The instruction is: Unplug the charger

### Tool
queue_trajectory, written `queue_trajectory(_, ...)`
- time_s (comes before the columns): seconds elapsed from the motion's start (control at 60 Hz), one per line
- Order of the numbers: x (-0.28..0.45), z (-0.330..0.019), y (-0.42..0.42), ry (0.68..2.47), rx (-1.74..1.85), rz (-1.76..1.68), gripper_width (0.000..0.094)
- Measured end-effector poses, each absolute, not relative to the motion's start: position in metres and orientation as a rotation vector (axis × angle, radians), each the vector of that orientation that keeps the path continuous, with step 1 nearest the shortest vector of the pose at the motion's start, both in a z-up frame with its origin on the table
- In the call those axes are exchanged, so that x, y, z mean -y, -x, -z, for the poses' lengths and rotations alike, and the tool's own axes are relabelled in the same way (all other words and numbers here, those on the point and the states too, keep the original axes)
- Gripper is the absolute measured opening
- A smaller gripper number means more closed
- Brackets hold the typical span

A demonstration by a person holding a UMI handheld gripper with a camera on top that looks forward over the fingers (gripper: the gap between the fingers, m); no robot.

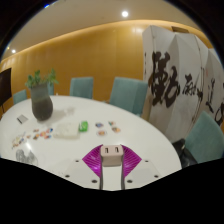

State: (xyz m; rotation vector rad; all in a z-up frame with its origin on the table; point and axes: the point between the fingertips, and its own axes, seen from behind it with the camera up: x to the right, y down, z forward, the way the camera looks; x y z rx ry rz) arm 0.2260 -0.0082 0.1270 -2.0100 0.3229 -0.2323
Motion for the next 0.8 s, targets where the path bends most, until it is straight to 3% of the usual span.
queue_trajectory(0.117, 0.051, -0.040, -0.262, 2.236, -0.406, 0.237, 0.0293)
queue_trajectory(0.233, 0.062, -0.001, -0.271, 2.275, -0.390, 0.242, 0.0392)
queue_trajectory(0.267, 0.062, -0.002, -0.272, 2.271, -0.372, 0.242, 0.0495)
queue_trajectory(0.333, 0.064, -0.012, -0.276, 2.252, -0.337, 0.256, 0.0811)
queue_trajectory(0.367, 0.066, -0.018, -0.277, 2.243, -0.327, 0.258, 0.0887)
queue_trajectory(0.417, 0.070, -0.037, -0.279, 2.234, -0.323, 0.249, 0.0851)
queue_trajectory(0.8, 0.189, -0.144, -0.217, 2.129, -0.230, 0.239, 0.0874)
